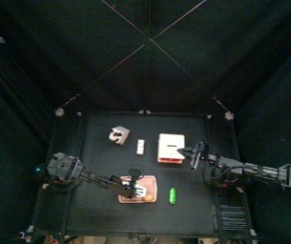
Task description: Put starfruit on plate
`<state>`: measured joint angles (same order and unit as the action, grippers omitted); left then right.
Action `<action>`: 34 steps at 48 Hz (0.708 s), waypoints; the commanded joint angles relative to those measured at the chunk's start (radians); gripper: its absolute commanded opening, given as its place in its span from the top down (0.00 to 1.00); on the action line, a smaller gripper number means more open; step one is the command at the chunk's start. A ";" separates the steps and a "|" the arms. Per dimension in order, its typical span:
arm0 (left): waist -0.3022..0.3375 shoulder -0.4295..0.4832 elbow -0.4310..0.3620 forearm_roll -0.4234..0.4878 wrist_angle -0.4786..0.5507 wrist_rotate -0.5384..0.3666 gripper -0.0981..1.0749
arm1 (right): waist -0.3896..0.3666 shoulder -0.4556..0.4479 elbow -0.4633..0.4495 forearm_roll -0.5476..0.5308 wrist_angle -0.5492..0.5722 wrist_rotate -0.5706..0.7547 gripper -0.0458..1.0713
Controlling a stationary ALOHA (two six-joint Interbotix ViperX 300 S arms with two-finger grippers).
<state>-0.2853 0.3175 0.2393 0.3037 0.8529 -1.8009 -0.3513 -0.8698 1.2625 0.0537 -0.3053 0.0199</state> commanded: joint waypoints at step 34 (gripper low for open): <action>0.003 -0.037 -0.021 -0.041 0.015 0.006 0.10 | -0.003 0.008 -0.012 0.002 -0.005 0.000 0.95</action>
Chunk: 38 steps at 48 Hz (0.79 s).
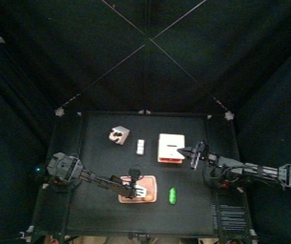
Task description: Put starfruit on plate
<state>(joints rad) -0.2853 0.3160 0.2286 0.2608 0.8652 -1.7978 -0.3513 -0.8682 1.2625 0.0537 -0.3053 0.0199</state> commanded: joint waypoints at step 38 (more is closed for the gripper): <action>0.003 -0.075 -0.051 0.049 0.071 0.043 0.10 | -0.003 0.002 -0.012 0.002 -0.005 0.000 0.95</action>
<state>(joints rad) -0.2853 0.2669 0.2040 0.3053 0.9357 -1.7564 -0.3513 -0.8698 1.2625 0.0537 -0.3068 0.0199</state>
